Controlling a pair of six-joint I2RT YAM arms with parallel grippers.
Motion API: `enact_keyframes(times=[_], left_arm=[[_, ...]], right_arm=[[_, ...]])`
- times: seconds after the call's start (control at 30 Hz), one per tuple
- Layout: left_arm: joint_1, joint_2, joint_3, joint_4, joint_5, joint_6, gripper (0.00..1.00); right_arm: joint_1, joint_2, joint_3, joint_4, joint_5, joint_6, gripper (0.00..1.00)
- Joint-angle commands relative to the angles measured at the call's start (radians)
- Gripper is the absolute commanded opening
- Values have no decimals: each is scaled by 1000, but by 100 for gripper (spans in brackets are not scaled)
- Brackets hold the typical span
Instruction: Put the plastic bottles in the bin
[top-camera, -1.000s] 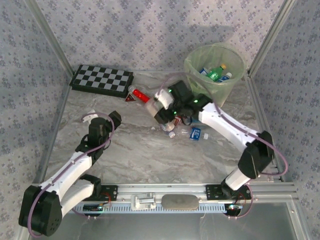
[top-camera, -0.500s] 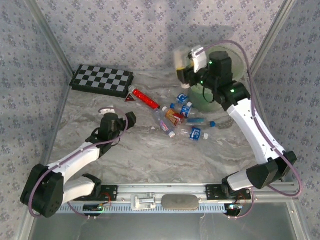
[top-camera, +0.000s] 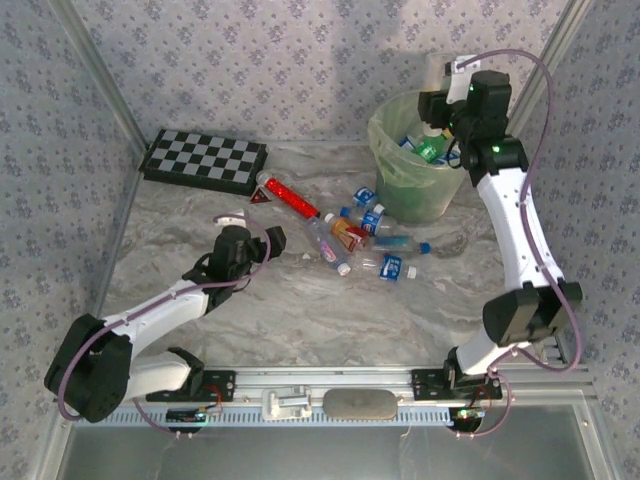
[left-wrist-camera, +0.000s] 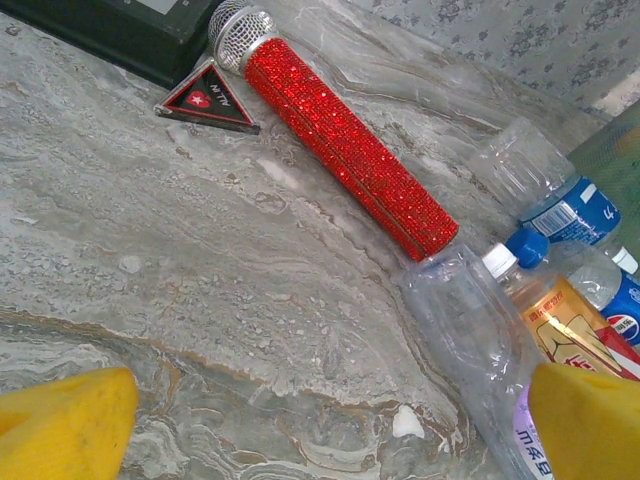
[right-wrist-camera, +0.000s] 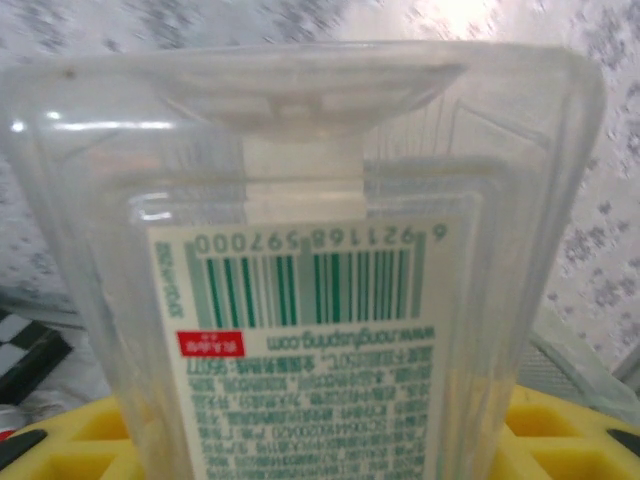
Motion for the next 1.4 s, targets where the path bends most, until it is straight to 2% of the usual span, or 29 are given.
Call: enact_keyframes(times=[0.0,0.37,0.43,0.53,0.63,0.8,1.0,1.23,1.3,1.37], left_arm=[[-6,-3,39,-8,-36,15,100],[-6,28,64,-31,-47,16,100],[-6,36,72,-31,-45,19,100],[-7,48,82,-32,-46,22,100],[-6,57,86,-30,-45,21,100],[-6,70,87,-19,-44,18,100],[-7,91,96,-10,-32,9,100],[-13,91,97,-21,-38,-6,100],[-13,91,98,-23,-40,-11,100],[-15,91,100,-23,-41,-14,100]], right_arm=[[-33,71,77,-71,-14,57,46],[-65,199,75,-186,-47,99,50],[-66,205,79,-190,-47,102,55],[-66,195,96,-192,-42,102,69],[-65,167,116,-197,-37,99,76],[-49,73,94,-183,-19,78,81],[-4,-111,-97,-68,-76,99,84],[54,-285,-353,-18,-302,138,87],[88,-318,-408,-44,-331,127,90],[139,-350,-476,-69,-329,111,100]])
